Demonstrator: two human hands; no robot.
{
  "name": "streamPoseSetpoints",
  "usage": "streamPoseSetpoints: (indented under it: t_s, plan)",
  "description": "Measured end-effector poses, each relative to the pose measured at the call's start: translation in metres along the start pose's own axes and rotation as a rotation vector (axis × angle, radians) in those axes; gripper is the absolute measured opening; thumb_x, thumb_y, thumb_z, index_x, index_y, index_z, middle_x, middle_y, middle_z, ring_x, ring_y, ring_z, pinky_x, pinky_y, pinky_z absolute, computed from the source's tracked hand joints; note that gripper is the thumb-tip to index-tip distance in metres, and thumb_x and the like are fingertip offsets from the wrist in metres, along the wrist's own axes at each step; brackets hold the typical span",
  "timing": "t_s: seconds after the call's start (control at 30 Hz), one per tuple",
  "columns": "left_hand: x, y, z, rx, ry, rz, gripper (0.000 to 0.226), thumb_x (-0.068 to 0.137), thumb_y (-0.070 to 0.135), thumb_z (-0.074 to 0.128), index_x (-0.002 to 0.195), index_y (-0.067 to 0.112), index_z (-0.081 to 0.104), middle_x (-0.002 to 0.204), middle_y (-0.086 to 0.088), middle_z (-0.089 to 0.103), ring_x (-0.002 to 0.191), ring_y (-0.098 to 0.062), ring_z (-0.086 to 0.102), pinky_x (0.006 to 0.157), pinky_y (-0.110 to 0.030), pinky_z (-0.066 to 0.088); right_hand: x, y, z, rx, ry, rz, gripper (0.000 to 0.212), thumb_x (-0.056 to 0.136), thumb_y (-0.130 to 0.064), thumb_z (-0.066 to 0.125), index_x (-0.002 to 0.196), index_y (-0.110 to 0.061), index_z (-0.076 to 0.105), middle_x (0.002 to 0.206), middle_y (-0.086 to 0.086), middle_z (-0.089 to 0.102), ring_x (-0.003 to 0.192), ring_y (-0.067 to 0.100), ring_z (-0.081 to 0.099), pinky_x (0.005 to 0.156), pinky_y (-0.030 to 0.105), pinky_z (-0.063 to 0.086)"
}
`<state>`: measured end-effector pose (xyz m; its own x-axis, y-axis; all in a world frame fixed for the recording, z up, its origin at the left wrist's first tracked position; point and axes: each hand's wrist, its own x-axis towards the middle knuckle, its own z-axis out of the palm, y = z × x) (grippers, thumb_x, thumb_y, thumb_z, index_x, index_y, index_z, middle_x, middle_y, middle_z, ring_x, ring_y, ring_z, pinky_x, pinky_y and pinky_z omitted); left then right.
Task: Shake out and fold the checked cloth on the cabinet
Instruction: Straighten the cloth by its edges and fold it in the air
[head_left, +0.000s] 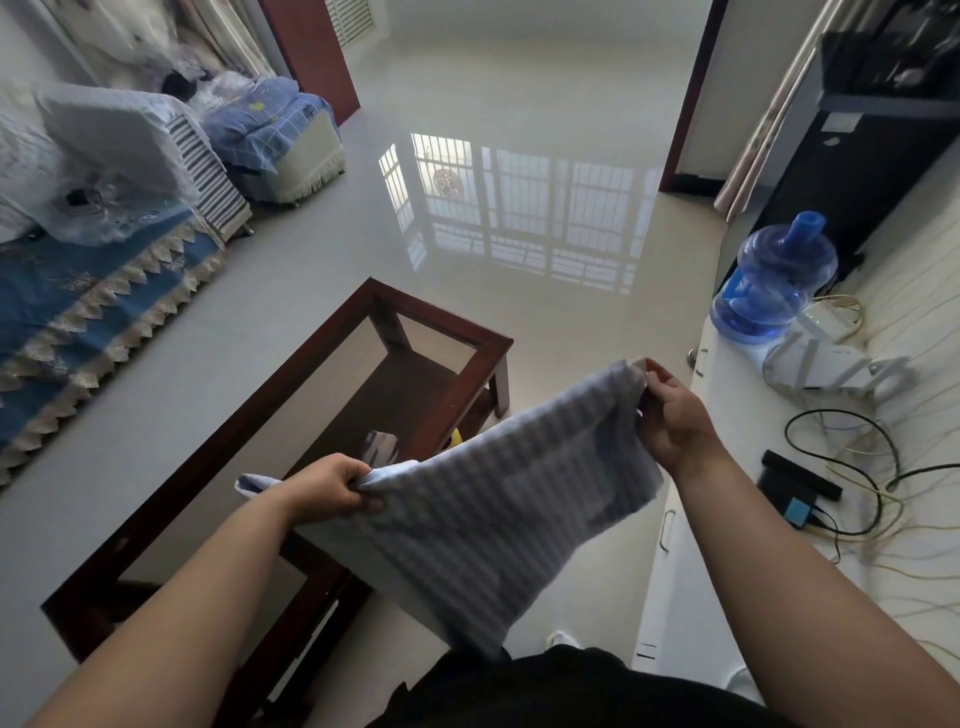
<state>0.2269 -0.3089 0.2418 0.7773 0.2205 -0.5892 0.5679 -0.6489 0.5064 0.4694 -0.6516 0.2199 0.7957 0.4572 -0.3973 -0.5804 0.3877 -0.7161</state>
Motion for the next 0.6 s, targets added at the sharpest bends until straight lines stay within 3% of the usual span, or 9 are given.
streamPoseSetpoints:
  t_s: [0.07, 0.13, 0.2, 0.27, 0.3, 0.4, 0.5, 0.57, 0.6]
  plan:
    - [0.001, 0.002, -0.004, -0.006, -0.026, 0.002, 0.012, 0.078, 0.024, 0.074, 0.069, 0.017, 0.069, 0.061, 0.008, 0.061, 0.058, -0.001, 0.054, 0.054, -0.011, 0.040, 0.002, -0.002, 0.001, -0.136, -0.003, -0.025, 0.018, 0.098, -0.023, 0.045, 0.107, -0.011, 0.055, 0.095, 0.005, 0.060, 0.086, 0.016, 0.056, 0.072, 0.029, 0.043]
    - [0.001, 0.001, -0.008, -0.004, -0.041, 0.006, 0.012, 0.076, 0.026, 0.074, 0.069, 0.018, 0.069, 0.061, 0.008, 0.060, 0.058, -0.001, 0.053, 0.057, -0.016, 0.041, 0.006, -0.001, -0.005, -0.208, 0.123, -0.035, 0.025, 0.093, -0.017, 0.056, 0.116, -0.009, 0.053, 0.097, 0.004, 0.061, 0.086, 0.015, 0.058, 0.072, 0.028, 0.044]
    - [0.001, 0.002, -0.011, -0.003, -0.038, 0.013, 0.014, 0.075, 0.029, 0.074, 0.064, 0.024, 0.067, 0.056, 0.010, 0.056, 0.054, 0.001, 0.049, 0.057, -0.019, 0.039, 0.008, 0.002, -0.010, -0.120, 0.215, 0.089, 0.010, 0.092, -0.011, 0.056, 0.100, -0.008, 0.060, 0.089, 0.004, 0.064, 0.079, 0.013, 0.061, 0.071, 0.026, 0.050]
    - [0.001, 0.002, -0.012, -0.001, -0.020, 0.017, 0.018, 0.075, 0.029, 0.074, 0.059, 0.029, 0.065, 0.051, 0.012, 0.053, 0.050, 0.003, 0.045, 0.054, -0.019, 0.036, 0.006, 0.011, -0.014, -0.038, 0.260, 0.248, 0.012, 0.093, -0.014, 0.054, 0.089, -0.008, 0.064, 0.084, 0.006, 0.066, 0.077, 0.013, 0.062, 0.075, 0.026, 0.053]
    - [0.001, 0.002, -0.012, 0.005, -0.013, 0.016, 0.021, 0.076, 0.028, 0.074, 0.058, 0.031, 0.064, 0.050, 0.013, 0.052, 0.049, 0.003, 0.045, 0.054, -0.018, 0.036, 0.007, 0.015, -0.018, -0.127, 0.305, 0.252, 0.011, 0.093, -0.012, 0.055, 0.091, -0.005, 0.064, 0.086, 0.009, 0.065, 0.077, 0.016, 0.061, 0.075, 0.027, 0.053]
    - [-0.001, -0.001, -0.012, 0.026, 0.000, 0.014, 0.029, 0.076, 0.027, 0.074, 0.052, 0.031, 0.058, 0.047, 0.014, 0.048, 0.047, 0.002, 0.042, 0.054, -0.021, 0.034, 0.009, 0.022, -0.028, -0.656, 0.472, 0.085, 0.017, 0.089, -0.006, 0.058, 0.101, 0.003, 0.064, 0.096, 0.018, 0.065, 0.081, 0.025, 0.059, 0.077, 0.037, 0.051]
    - [-0.001, 0.003, -0.009, 0.062, 0.012, 0.043, 0.033, 0.076, 0.027, 0.074, 0.049, 0.032, 0.056, 0.045, 0.015, 0.046, 0.046, 0.002, 0.040, 0.054, -0.021, 0.032, 0.003, 0.026, -0.029, -1.030, 0.509, -0.016, 0.018, 0.089, -0.008, 0.055, 0.098, 0.002, 0.067, 0.099, 0.018, 0.067, 0.083, 0.024, 0.055, 0.074, 0.028, 0.041]
    - [-0.002, 0.007, -0.010, 0.102, 0.022, 0.056, 0.031, 0.077, 0.027, 0.073, 0.050, 0.030, 0.057, 0.046, 0.016, 0.047, 0.046, 0.003, 0.041, 0.053, -0.020, 0.032, -0.001, 0.031, -0.028, -1.001, 0.488, -0.105, 0.015, 0.089, -0.011, 0.058, 0.094, -0.001, 0.067, 0.096, 0.017, 0.067, 0.081, 0.023, 0.056, 0.072, 0.026, 0.039]
    - [-0.003, 0.008, -0.011, 0.111, 0.034, 0.059, 0.031, 0.077, 0.027, 0.074, 0.051, 0.027, 0.056, 0.047, 0.014, 0.046, 0.046, 0.002, 0.041, 0.053, -0.021, 0.032, -0.004, 0.032, -0.027, -0.868, 0.469, -0.118, 0.012, 0.089, -0.013, 0.059, 0.094, -0.004, 0.067, 0.095, 0.014, 0.068, 0.083, 0.022, 0.057, 0.072, 0.026, 0.040]
